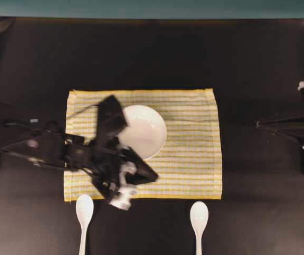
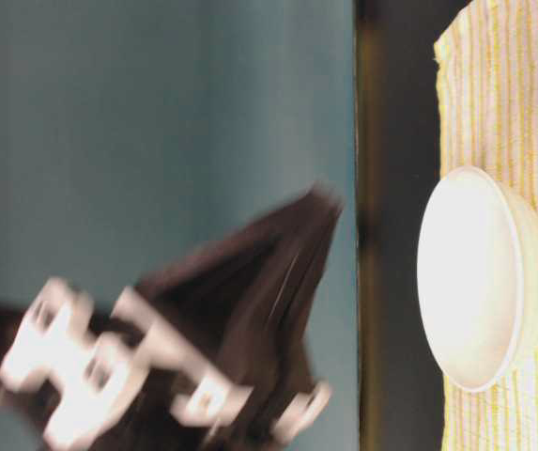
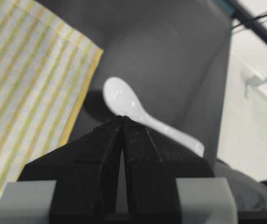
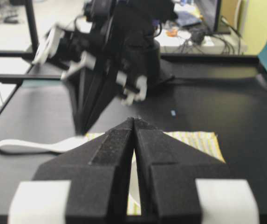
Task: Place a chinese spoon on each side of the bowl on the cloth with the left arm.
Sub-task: 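Lower the left gripper over the right spoon's bowl end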
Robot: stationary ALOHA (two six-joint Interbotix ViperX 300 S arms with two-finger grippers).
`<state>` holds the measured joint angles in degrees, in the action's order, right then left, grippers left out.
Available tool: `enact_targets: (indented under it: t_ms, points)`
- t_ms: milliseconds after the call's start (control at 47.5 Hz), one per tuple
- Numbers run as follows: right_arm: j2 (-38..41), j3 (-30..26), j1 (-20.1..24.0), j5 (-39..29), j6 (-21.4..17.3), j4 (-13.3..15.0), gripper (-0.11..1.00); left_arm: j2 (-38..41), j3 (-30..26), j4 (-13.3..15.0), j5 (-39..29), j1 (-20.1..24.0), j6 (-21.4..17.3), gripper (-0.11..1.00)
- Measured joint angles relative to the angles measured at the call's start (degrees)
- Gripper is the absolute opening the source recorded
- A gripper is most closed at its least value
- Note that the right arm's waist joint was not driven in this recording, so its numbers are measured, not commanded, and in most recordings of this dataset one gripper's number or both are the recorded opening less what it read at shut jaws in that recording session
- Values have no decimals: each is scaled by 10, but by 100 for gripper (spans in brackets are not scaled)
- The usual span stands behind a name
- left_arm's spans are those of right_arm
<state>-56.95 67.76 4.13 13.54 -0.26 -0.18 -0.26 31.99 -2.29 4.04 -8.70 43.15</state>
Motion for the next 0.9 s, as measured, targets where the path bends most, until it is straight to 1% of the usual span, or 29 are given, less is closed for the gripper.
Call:
enact_targets:
  t_ms: [126,231,421,673,715,758,800,821,905]
  points:
    - [-3,3,0,-2,0,0,-1,54,-45,0,-2,-6,-7,0]
    - [-4,4,0,-6,0,0,-1,83,-64,0,6,-8,-11,0]
    - [-3,6,0,-7,0,1,-1,148,-98,0,61,-8,-15,0]
    - [-4,7,0,-7,0,0,-1,223,-150,-1,72,-8,-25,1]
    - [-4,7,0,-8,0,0,-1,232,-157,-1,72,-9,-25,5]
    - [-4,7,0,-8,0,0,-1,240,-163,-1,72,-9,-25,14]
    - [-3,7,0,-8,0,0,-1,245,-165,-1,71,-9,-26,25]
    - [-4,7,0,-7,0,0,-1,249,-166,-1,70,-9,-27,33]
    - [-4,9,0,-8,0,0,-1,252,-167,-1,64,-8,-29,60]
